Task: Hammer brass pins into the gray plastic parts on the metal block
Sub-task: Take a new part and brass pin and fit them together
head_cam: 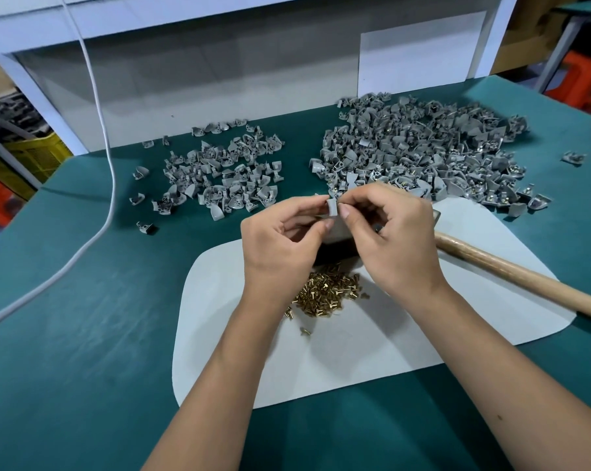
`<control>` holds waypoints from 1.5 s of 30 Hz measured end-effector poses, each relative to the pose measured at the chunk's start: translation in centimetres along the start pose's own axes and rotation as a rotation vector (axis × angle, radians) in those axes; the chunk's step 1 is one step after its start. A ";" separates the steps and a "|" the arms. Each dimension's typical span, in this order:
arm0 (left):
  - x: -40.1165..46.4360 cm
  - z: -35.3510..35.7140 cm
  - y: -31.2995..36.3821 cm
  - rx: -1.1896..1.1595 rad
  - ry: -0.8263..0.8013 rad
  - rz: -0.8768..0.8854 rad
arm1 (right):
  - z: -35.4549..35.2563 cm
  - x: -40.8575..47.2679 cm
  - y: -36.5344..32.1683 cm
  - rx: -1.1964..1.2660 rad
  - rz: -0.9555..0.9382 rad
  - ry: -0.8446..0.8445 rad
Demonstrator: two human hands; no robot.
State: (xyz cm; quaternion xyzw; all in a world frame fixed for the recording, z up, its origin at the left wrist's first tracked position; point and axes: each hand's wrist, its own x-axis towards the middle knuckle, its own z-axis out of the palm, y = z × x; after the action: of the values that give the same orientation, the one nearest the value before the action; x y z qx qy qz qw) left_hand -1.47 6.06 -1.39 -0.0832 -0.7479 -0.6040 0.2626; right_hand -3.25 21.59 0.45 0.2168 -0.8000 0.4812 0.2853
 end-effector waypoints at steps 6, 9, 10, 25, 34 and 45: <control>0.1 -0.2 -0.4 0.098 0.020 0.039 | 0.4 -0.1 -0.2 -0.020 0.023 0.007; 0.0 -0.1 -0.4 0.090 0.021 0.017 | 0.6 -0.3 -0.4 -0.036 0.029 0.001; 0.0 0.0 -0.3 0.084 0.021 0.019 | 0.7 -0.4 -0.5 -0.042 0.027 0.005; -0.1 0.3 0.3 0.343 -0.014 0.260 | 0.7 -0.7 -0.7 -0.128 0.053 0.055; -0.2 0.1 0.9 0.528 -0.011 0.432 | 0.5 -0.2 -0.8 -0.081 0.129 -0.024; 0.4 -0.7 0.0 0.517 -0.030 0.085 | -6.9 2.8 2.8 -0.592 0.360 -0.221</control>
State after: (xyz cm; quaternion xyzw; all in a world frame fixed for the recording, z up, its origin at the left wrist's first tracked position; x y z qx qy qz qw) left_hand -1.57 5.28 -1.13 -0.0537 -0.8771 -0.3798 0.2891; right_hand -5.37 28.81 3.14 0.0311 -0.9561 0.2447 0.1584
